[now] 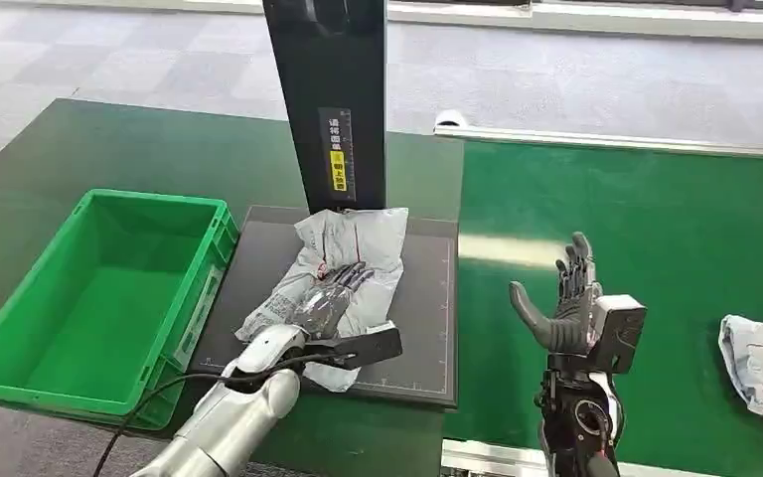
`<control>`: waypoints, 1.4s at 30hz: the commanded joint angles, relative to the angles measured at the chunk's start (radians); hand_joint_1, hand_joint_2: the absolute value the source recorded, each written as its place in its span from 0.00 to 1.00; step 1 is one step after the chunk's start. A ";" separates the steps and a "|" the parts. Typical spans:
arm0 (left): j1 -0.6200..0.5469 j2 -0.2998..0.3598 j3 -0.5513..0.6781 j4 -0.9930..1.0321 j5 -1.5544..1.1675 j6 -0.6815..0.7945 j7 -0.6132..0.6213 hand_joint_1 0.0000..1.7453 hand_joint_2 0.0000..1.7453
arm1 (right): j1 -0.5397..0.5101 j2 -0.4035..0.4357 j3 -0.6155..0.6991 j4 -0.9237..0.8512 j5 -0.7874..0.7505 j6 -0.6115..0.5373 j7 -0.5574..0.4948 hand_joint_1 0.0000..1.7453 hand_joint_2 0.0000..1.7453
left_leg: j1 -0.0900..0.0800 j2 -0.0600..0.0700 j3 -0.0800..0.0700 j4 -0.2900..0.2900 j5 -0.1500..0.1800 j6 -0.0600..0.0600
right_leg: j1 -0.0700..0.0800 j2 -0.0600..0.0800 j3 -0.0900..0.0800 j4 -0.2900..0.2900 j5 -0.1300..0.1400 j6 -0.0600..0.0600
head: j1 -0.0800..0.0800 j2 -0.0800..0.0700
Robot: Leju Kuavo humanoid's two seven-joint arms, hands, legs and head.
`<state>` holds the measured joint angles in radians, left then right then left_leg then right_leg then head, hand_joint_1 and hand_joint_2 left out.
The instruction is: Moved the parcel from conveyor to table for the left to box.
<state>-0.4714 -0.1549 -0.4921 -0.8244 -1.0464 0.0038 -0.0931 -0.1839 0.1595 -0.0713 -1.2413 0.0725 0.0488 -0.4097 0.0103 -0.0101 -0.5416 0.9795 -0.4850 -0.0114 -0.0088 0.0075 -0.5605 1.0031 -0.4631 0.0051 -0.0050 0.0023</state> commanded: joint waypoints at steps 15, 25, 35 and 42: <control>0.165 0.045 0.151 -0.340 0.260 0.092 -0.241 1.00 1.00 | 0.053 0.007 -0.051 -0.103 -0.057 0.031 0.000 0.00 1.00 | 0.000 0.002 -0.003 0.000 0.000 0.000 | 0.000 0.001 -0.005 0.000 0.000 0.000 | 0.000 0.000; 0.177 0.049 0.182 -0.381 0.338 0.148 -0.290 1.00 1.00 | 0.052 0.005 -0.053 -0.103 -0.065 0.033 -0.001 0.00 1.00 | 0.000 0.001 -0.010 0.000 0.001 0.000 | 0.000 0.000 -0.012 0.000 0.000 0.000 | 0.000 0.000; 0.264 0.080 0.255 -0.645 0.451 0.477 -0.534 1.00 1.00 | 0.021 -0.010 -0.042 -0.069 -0.094 0.045 -0.015 0.00 1.00 | 0.000 0.004 -0.011 0.000 0.000 0.000 | 0.000 0.002 -0.014 0.000 0.001 0.000 | 0.000 0.000; 0.326 0.043 0.423 -0.988 0.073 0.694 -0.605 1.00 1.00 | 0.015 -0.014 -0.040 -0.050 -0.120 0.032 -0.026 0.00 1.00 | 0.001 0.004 -0.012 0.001 0.000 0.000 | 0.001 0.003 -0.015 0.000 0.001 0.000 | 0.000 0.000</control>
<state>-0.1992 -0.0957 -0.2491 -1.4653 -0.6522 0.5897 -0.6625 -0.1299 0.1614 -0.1072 -1.3489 -0.0286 0.0946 -0.4242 0.0106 -0.0098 -0.5538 0.9796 -0.4842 -0.0114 -0.0085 0.0074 -0.5744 1.0035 -0.4631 0.0052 -0.0046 0.0026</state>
